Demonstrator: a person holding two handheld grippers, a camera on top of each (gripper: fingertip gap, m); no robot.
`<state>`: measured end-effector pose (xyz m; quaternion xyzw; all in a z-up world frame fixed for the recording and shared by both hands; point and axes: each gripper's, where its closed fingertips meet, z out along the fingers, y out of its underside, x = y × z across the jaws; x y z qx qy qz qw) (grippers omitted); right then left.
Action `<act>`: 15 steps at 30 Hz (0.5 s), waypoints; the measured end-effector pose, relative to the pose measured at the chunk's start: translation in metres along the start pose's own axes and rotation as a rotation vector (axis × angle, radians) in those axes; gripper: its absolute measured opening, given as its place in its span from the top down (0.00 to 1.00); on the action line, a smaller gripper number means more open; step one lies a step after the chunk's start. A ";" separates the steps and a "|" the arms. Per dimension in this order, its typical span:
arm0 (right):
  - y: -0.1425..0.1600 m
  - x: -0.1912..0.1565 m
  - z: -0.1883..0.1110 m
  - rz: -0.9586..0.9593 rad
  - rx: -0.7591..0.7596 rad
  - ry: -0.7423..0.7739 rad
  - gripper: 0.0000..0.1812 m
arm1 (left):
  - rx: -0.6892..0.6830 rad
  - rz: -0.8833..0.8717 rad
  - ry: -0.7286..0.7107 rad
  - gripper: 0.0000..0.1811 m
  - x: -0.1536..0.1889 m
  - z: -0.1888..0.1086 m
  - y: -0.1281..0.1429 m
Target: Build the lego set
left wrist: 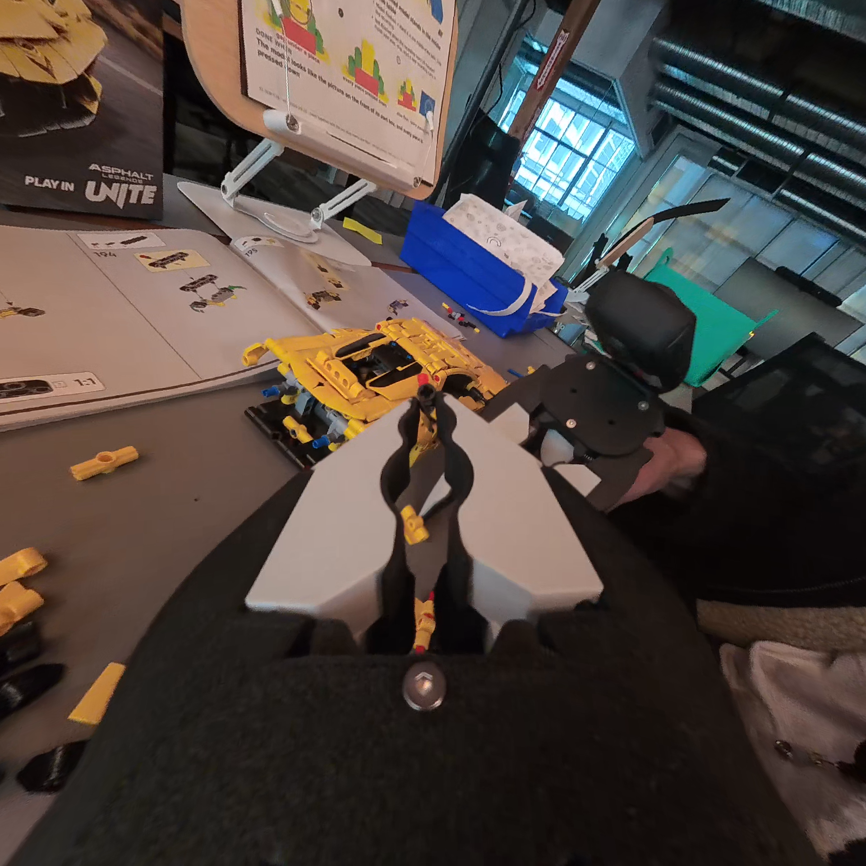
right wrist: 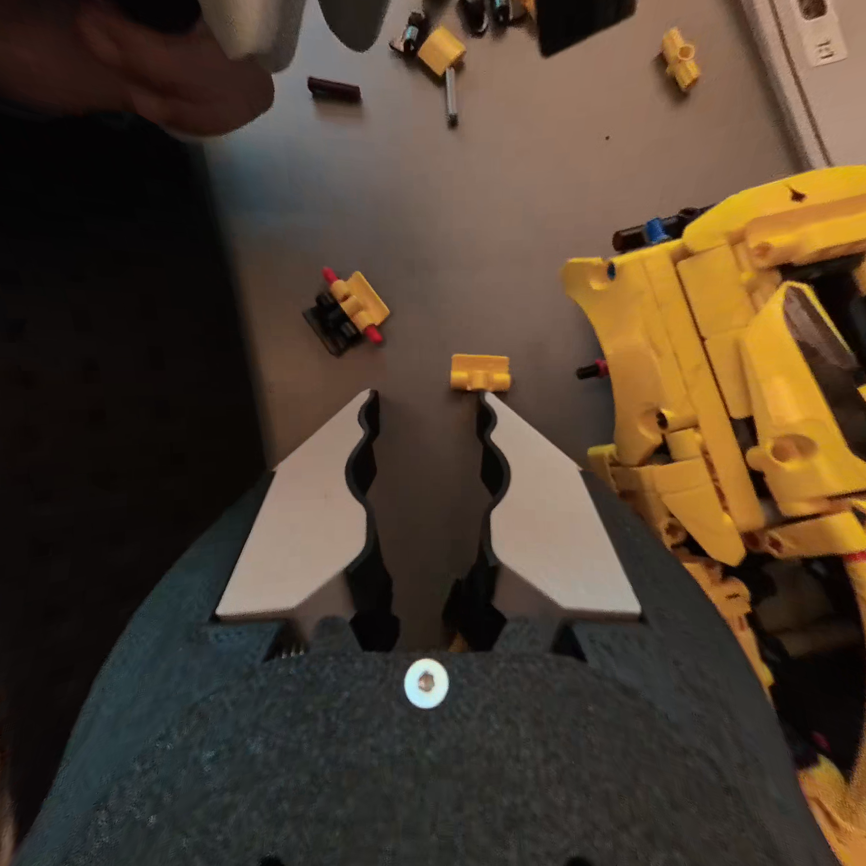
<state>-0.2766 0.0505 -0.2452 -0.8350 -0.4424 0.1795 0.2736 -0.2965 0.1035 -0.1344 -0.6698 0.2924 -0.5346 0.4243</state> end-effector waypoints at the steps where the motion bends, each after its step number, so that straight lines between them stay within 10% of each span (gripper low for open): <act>1: -0.002 -0.005 0.000 -0.002 -0.004 -0.030 0.80 | 0.014 -0.013 0.004 0.97 -0.001 -0.002 -0.002; 15: -0.018 0.006 0.001 -0.307 -0.088 -0.120 0.85 | 0.079 -0.124 0.065 0.96 -0.003 -0.009 -0.011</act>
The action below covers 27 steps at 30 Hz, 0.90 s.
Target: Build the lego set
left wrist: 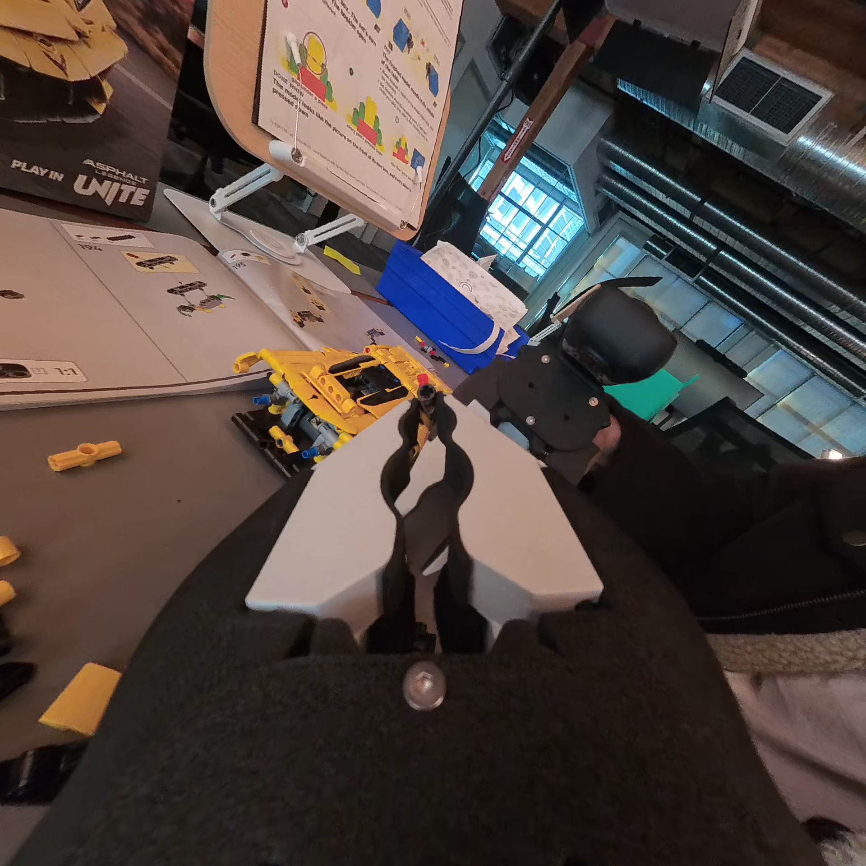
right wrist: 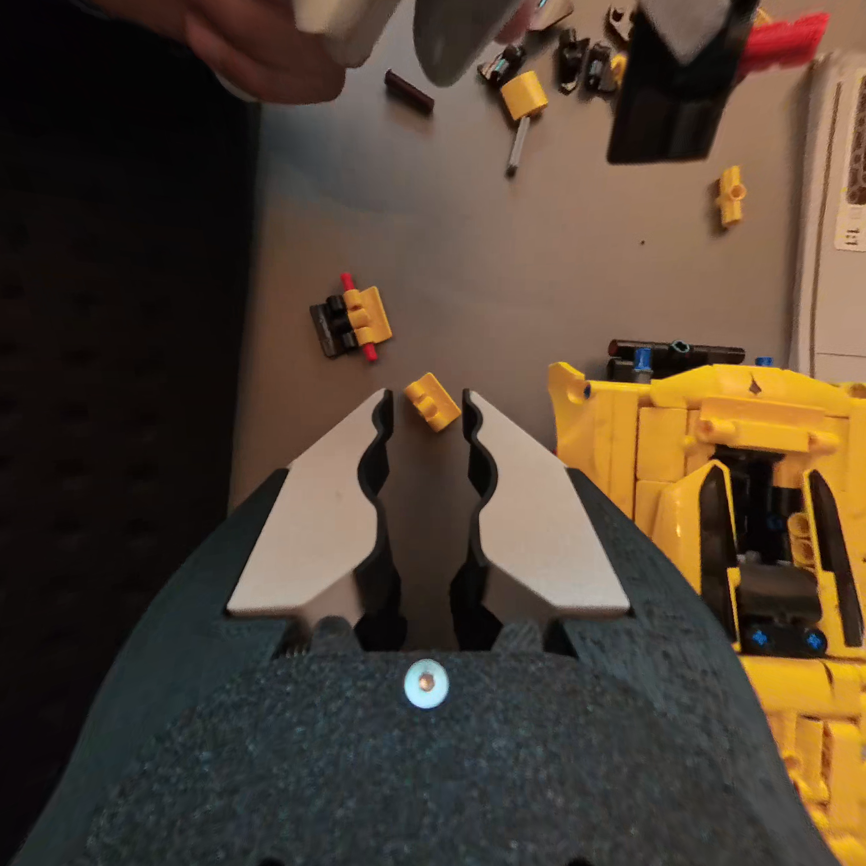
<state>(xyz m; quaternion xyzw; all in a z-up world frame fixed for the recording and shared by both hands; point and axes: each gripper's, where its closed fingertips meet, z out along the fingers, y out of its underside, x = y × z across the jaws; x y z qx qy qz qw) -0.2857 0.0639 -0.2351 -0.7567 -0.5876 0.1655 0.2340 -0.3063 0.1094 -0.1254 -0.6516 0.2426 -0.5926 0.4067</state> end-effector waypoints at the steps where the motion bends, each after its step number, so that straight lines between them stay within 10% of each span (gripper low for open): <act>1: 0.001 -0.001 0.000 -0.012 -0.006 0.000 0.84 | -0.004 0.002 0.000 0.96 0.000 0.001 0.001; 19: 0.011 -0.024 -0.006 0.337 0.026 -0.072 0.85 | -0.011 -0.010 0.007 0.97 0.000 0.002 0.003; 27: 0.016 -0.025 0.004 0.178 -0.078 0.095 0.88 | -0.016 -0.014 0.010 0.97 0.001 0.002 0.004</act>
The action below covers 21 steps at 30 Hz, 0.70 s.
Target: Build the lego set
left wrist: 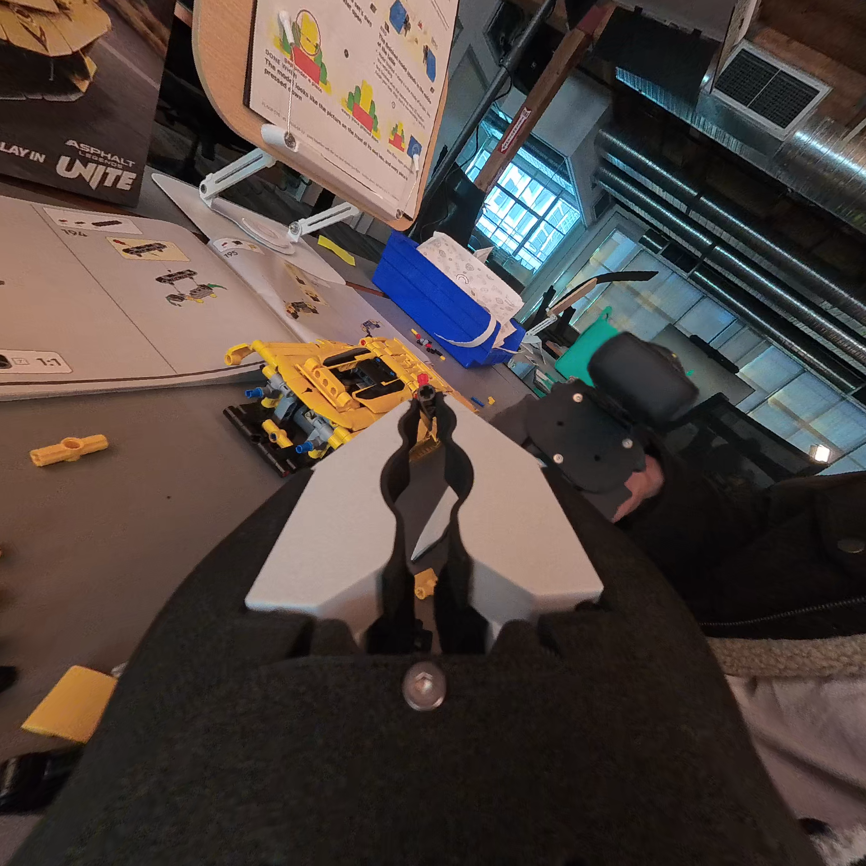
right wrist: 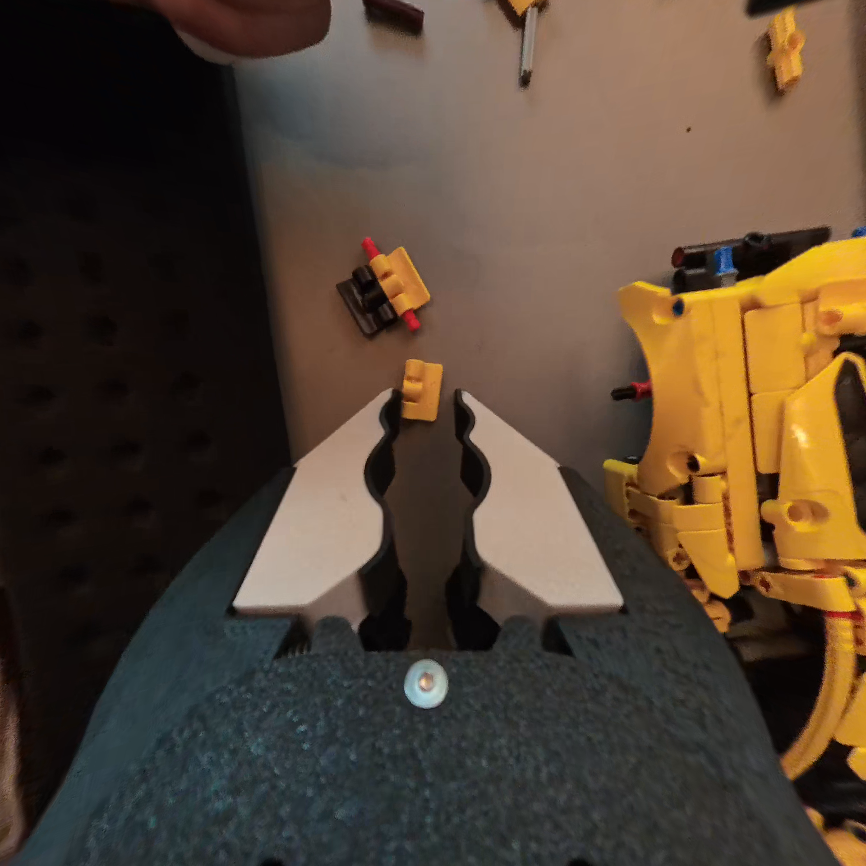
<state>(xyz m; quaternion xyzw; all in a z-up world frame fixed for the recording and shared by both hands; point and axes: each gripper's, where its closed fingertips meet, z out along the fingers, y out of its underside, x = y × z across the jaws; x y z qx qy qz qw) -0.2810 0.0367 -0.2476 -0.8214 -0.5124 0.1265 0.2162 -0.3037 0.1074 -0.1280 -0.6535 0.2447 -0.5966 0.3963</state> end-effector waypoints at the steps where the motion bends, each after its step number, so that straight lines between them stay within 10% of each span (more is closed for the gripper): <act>1: 0.000 -0.002 0.000 -0.043 -0.007 0.010 0.92 | -0.001 0.000 0.000 0.97 0.000 0.000 0.000; 21: 0.015 0.028 -0.021 -0.588 -0.106 0.526 0.92 | -0.007 0.005 -0.008 0.97 -0.001 0.001 0.001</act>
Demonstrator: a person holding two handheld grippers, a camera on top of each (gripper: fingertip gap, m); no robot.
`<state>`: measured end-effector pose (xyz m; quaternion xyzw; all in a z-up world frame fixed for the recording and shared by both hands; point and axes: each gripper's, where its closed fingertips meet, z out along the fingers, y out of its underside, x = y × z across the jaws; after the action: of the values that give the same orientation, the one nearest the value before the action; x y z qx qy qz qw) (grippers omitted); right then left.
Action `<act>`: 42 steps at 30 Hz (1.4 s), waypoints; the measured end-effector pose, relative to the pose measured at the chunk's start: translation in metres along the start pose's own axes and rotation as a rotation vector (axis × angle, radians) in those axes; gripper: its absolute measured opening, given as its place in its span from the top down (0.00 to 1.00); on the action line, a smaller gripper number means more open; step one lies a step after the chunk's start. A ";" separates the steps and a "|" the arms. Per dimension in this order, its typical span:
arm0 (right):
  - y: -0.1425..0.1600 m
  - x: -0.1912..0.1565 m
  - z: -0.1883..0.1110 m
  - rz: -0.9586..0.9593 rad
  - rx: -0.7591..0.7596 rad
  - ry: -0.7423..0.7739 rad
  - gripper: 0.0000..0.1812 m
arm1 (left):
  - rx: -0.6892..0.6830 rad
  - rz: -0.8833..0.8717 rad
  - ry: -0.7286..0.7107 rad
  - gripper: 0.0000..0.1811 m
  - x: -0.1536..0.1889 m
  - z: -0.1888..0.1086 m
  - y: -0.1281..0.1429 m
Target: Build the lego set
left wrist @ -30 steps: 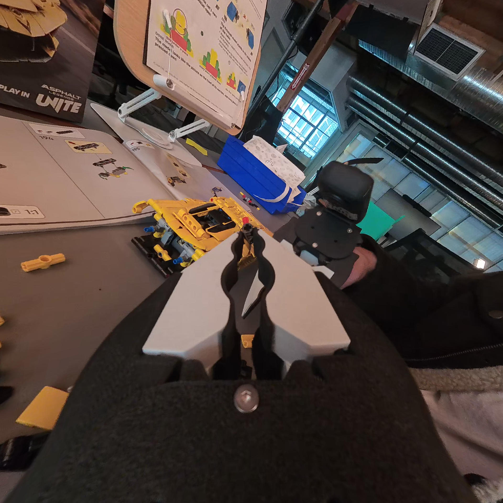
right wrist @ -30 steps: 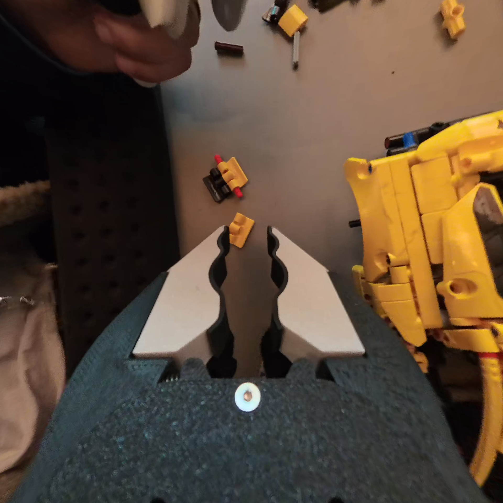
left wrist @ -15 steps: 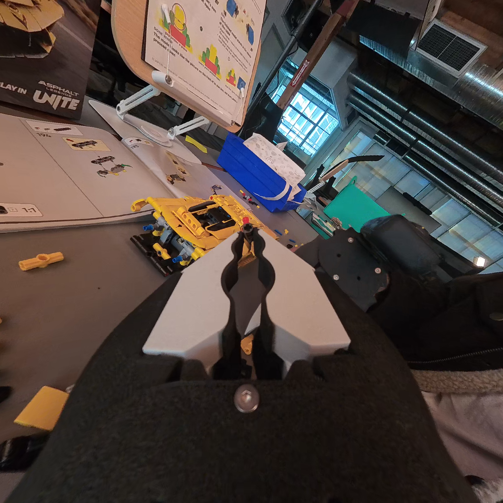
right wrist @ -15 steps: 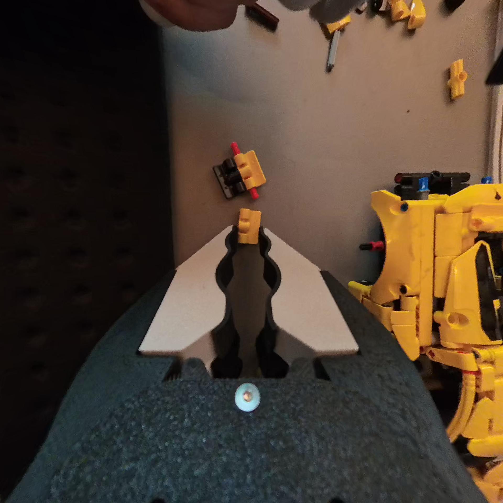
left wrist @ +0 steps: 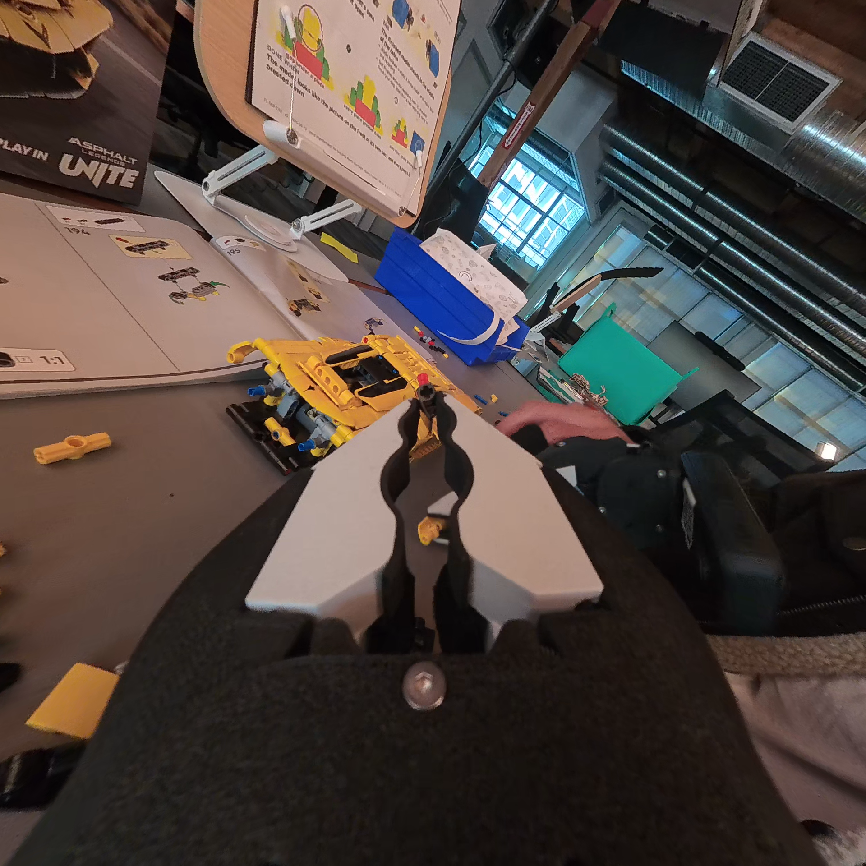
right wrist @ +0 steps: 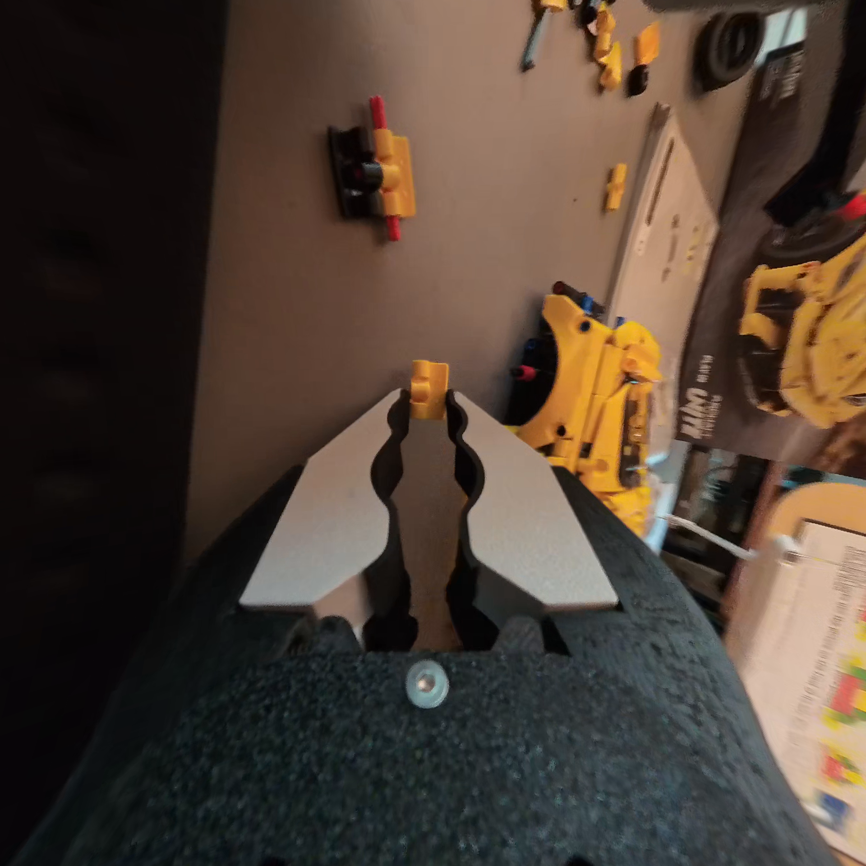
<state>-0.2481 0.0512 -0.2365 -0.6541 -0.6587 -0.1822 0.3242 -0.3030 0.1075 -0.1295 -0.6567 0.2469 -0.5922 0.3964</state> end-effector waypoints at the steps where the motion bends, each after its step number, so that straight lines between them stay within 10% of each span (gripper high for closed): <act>1: -0.001 -0.006 -0.001 0.042 0.026 -0.045 0.92 | -0.001 0.001 0.000 0.97 0.000 0.000 0.000; 12: -0.035 0.000 -0.042 0.815 0.507 -0.665 0.93 | -0.003 -0.004 0.000 0.97 0.000 0.000 0.001; 20: -0.002 0.004 0.003 0.643 0.280 -0.425 0.94 | -0.009 -0.007 0.002 0.97 0.000 0.001 0.002; 42: 0.003 -0.006 -0.006 0.570 0.290 -0.556 1.00 | -0.018 -0.008 0.005 0.97 0.000 0.002 0.003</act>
<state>-0.2448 0.0431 -0.2371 -0.7820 -0.5325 0.1928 0.2602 -0.3006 0.1061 -0.1322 -0.6597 0.2505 -0.5931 0.3877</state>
